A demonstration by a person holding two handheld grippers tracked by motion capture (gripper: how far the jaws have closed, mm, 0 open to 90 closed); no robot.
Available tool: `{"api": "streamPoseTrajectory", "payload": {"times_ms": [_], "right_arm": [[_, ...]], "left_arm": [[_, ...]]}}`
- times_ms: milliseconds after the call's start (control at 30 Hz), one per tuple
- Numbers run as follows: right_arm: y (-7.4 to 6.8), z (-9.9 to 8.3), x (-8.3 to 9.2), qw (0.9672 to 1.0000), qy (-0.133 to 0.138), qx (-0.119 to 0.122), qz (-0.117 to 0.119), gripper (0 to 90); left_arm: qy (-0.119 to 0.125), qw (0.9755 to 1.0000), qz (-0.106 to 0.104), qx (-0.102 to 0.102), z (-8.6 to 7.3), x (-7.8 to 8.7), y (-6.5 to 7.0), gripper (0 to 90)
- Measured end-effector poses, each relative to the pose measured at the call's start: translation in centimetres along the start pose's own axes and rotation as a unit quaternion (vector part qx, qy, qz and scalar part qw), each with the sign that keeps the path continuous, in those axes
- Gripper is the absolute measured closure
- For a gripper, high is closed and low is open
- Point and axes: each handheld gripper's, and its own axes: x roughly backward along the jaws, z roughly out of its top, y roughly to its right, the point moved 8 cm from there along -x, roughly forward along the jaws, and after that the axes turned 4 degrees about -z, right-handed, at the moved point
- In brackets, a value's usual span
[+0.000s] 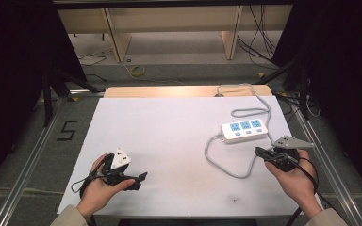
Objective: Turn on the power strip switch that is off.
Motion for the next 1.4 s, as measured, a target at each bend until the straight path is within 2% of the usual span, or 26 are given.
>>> {"api": "streamPoseTrajectory", "payload": {"times_ms": [1400], "right_arm": [[1.0,2.2,-2.0,0.9999,-0.012,-0.01,-0.006,90.0]], "left_arm": [[0.003,1.0,-0.001,-0.002,0.1,0.0,0.1,9.2]]}}
